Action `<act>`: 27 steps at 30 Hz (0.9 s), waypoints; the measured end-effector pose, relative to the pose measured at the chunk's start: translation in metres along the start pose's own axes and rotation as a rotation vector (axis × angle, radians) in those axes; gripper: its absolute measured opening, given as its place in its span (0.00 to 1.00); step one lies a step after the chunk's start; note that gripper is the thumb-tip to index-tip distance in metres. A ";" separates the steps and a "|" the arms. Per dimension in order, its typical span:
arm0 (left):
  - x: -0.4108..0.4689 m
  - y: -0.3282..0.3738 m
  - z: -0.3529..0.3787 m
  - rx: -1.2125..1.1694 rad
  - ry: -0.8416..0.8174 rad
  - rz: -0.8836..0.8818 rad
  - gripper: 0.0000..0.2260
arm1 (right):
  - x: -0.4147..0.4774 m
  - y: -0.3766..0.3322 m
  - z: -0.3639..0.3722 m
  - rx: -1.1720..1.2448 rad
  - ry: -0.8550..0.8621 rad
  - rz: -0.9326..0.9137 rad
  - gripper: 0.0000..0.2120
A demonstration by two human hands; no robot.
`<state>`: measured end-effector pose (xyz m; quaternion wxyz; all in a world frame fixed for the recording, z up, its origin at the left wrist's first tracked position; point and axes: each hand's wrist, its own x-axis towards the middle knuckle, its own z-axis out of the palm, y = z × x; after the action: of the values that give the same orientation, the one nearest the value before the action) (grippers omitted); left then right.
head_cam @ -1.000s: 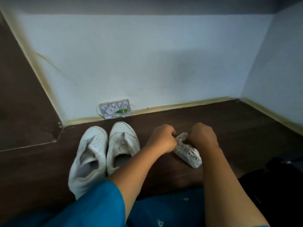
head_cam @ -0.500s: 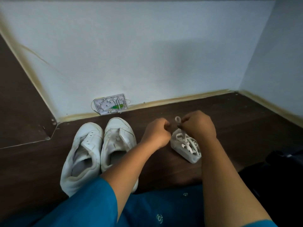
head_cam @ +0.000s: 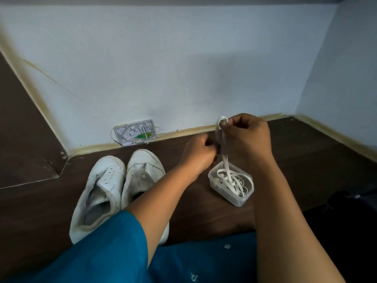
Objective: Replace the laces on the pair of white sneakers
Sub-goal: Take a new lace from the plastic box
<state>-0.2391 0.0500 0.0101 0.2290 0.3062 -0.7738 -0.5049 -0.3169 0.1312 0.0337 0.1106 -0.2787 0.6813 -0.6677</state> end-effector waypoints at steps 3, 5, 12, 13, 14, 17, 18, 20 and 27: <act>0.004 0.023 -0.007 -0.206 0.079 0.005 0.07 | 0.000 0.002 -0.004 -0.179 -0.004 0.013 0.06; 0.006 0.041 -0.016 -0.265 0.121 0.060 0.09 | 0.000 0.001 -0.007 -0.213 -0.042 0.046 0.01; 0.005 0.082 -0.035 -0.354 0.091 0.186 0.08 | -0.007 -0.001 -0.001 -0.368 -0.286 0.154 0.07; 0.005 0.082 -0.035 -0.340 0.091 0.185 0.07 | -0.006 -0.003 -0.002 -0.342 -0.217 0.124 0.09; 0.005 0.079 -0.035 -0.311 0.081 0.170 0.07 | -0.004 -0.005 -0.004 -0.330 -0.132 0.063 0.11; 0.003 0.057 -0.031 -0.130 -0.021 0.081 0.11 | 0.001 -0.009 -0.012 -0.463 -0.008 -0.048 0.13; 0.001 0.048 -0.028 -0.080 -0.055 0.053 0.12 | 0.001 -0.007 -0.012 -0.565 -0.046 -0.018 0.10; -0.001 0.035 -0.023 -0.052 -0.073 0.010 0.11 | 0.002 -0.001 -0.010 -0.707 -0.112 0.030 0.09; 0.004 0.003 -0.013 0.073 -0.039 -0.109 0.11 | 0.002 0.005 -0.010 -0.674 -0.054 0.115 0.13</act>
<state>-0.2346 0.0396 0.0183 0.1747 0.3464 -0.7780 -0.4941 -0.3247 0.1380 0.0298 0.0676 -0.2782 0.8751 -0.3902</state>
